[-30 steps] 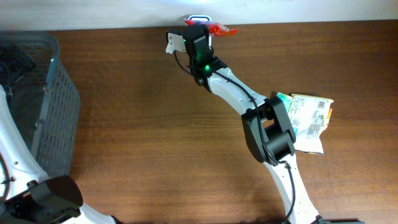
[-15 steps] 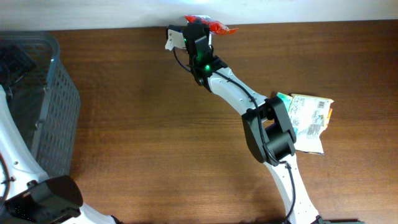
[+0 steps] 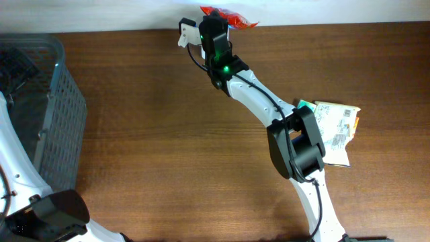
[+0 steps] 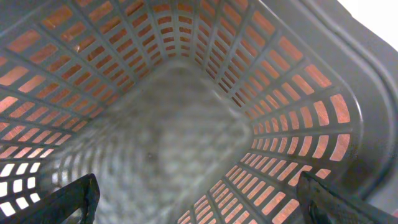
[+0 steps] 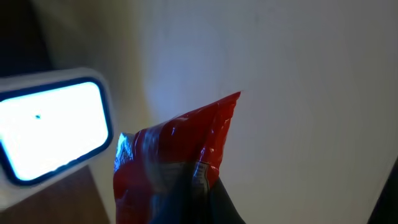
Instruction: Scan the item barcode
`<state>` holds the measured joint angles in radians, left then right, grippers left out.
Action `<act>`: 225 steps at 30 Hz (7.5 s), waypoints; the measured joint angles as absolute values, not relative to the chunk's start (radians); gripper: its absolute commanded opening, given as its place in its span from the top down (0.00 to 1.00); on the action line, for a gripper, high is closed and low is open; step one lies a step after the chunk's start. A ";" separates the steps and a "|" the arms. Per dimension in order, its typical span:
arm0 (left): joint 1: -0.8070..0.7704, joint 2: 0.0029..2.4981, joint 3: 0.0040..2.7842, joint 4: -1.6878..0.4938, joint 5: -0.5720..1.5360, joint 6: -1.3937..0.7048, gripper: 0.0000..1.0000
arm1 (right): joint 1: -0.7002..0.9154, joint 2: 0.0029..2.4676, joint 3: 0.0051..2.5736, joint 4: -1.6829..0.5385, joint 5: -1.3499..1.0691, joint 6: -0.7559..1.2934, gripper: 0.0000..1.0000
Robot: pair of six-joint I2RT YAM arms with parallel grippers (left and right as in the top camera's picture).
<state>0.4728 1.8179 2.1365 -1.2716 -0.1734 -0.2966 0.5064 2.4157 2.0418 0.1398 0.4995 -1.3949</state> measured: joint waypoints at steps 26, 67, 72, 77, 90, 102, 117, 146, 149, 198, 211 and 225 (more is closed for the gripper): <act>0.473 1.818 2.136 -1.272 -0.173 -0.297 0.01 | 0.222 1.632 2.046 -1.369 -0.102 -0.091 0.96; 0.473 1.818 2.136 -1.272 -0.173 -0.297 0.01 | -0.179 1.316 1.783 -1.411 -0.387 -0.027 0.01; 0.473 1.818 2.136 -1.272 -0.173 -0.297 0.01 | -0.178 1.332 1.783 -1.411 -0.387 -0.027 0.01; 0.473 1.818 2.136 -1.272 -0.173 -0.297 0.01 | -0.175 1.345 1.780 -1.384 -0.325 -0.027 0.01; 0.473 1.818 2.136 -1.272 -0.173 -0.297 0.01 | -0.109 0.757 1.040 -0.432 -0.221 -0.030 0.01; 0.473 1.818 2.136 -1.272 -0.173 -0.297 0.01 | -0.109 0.138 0.199 0.074 -0.218 -0.029 0.01; 0.473 1.818 2.136 -1.272 -0.173 -0.297 0.01 | -0.080 0.014 0.012 -0.046 -0.210 -0.030 0.01; 0.473 1.818 2.136 -1.272 -0.173 -0.297 0.01 | -0.079 0.015 0.011 -0.056 -0.207 -0.030 0.01; 0.473 1.818 2.136 -1.272 -0.173 -0.297 0.01 | -0.079 0.015 0.011 -0.055 -0.207 -0.030 0.01; 0.125 0.151 0.187 0.091 -0.165 -0.304 0.01 | -0.078 0.015 0.011 -0.056 -0.206 -0.030 0.01; 0.124 0.015 0.040 0.110 -0.165 -0.304 0.01 | -0.078 0.015 0.011 -0.056 -0.206 -0.030 0.01; 0.052 0.012 0.011 -0.064 -0.161 -0.304 0.01 | -0.078 0.015 0.011 -0.056 -0.206 -0.030 0.01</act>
